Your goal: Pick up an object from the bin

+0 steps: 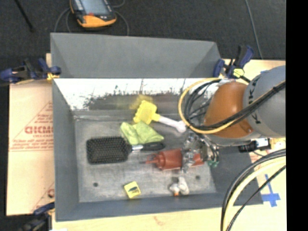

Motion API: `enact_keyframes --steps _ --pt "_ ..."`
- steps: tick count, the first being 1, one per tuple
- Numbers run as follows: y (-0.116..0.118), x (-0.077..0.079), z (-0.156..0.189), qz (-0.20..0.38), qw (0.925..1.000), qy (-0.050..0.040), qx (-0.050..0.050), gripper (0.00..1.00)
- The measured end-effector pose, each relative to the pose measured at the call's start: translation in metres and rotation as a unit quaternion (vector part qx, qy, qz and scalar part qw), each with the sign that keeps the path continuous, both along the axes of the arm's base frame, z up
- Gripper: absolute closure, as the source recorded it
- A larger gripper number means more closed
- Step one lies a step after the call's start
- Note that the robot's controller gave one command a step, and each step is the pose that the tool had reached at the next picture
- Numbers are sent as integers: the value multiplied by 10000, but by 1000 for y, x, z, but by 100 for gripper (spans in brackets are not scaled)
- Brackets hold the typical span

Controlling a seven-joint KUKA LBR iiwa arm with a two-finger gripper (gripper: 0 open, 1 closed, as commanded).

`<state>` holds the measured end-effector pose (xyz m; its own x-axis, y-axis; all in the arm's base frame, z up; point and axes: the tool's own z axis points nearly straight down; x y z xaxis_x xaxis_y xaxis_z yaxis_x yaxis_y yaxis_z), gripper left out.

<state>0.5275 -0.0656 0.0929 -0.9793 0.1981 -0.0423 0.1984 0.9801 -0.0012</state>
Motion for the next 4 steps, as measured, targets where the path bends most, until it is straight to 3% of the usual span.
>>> enact_keyframes --steps 3,4 --pt "0 -2 4 9 10000 18 -2 100" --pt "-1 25 30 428 9990 141 22 100"
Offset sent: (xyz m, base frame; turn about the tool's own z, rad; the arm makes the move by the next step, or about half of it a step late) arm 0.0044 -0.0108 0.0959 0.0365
